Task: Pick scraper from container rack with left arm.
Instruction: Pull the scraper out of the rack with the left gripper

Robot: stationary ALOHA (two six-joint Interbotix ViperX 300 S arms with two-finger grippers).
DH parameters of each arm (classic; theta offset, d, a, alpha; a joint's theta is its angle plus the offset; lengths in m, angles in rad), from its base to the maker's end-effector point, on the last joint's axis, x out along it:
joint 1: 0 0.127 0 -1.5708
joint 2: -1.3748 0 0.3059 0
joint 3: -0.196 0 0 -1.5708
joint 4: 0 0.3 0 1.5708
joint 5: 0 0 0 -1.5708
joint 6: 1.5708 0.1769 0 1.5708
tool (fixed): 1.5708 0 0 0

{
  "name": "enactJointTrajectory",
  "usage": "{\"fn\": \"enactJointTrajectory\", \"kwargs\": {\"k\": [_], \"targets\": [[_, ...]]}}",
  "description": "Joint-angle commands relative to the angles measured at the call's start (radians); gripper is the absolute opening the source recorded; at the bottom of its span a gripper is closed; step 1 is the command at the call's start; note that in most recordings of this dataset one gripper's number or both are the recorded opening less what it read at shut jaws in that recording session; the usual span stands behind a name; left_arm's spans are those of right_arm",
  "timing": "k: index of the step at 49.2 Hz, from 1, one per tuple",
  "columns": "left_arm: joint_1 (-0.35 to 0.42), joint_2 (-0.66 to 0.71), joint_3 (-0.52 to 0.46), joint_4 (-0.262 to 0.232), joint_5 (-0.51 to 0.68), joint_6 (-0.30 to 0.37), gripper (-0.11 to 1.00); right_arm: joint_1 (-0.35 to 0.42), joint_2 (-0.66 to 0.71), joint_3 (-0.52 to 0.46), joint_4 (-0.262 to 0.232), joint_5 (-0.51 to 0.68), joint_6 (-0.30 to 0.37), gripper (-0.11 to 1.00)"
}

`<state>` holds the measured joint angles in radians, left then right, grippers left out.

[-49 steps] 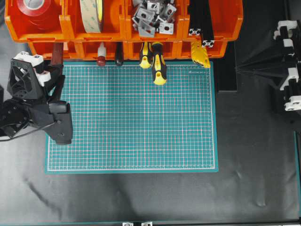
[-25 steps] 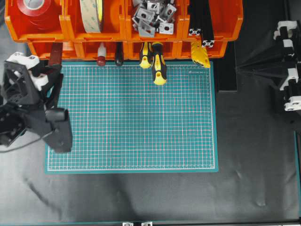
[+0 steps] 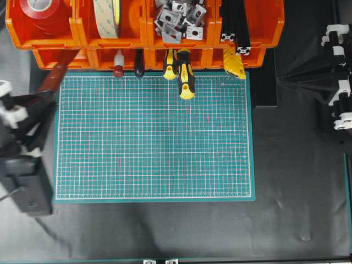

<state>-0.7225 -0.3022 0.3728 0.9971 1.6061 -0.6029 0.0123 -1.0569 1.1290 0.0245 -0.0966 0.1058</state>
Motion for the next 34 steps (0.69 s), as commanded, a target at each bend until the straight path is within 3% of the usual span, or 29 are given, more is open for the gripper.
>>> {"fn": "enactJointTrajectory", "kwargs": {"k": [1, 17, 24, 34], "targets": [[-0.038, -0.025, -0.058, 0.008, 0.067, 0.002, 0.21, 0.002, 0.003, -0.011, -0.002, -0.009, -0.002, 0.01], [-0.164, -0.015, -0.167, 0.008, 0.067, 0.003, 0.21, 0.002, 0.002, -0.009, -0.006, -0.011, -0.002, 0.01], [-0.164, 0.018, -0.219, 0.006, -0.034, 0.012, 0.21, 0.002, 0.003, -0.009, -0.006, -0.011, -0.002, 0.01], [-0.132, 0.089, -0.29, 0.008, -0.176, 0.109, 0.21, 0.0, 0.002, -0.009, -0.006, -0.011, -0.002, 0.01]]}}
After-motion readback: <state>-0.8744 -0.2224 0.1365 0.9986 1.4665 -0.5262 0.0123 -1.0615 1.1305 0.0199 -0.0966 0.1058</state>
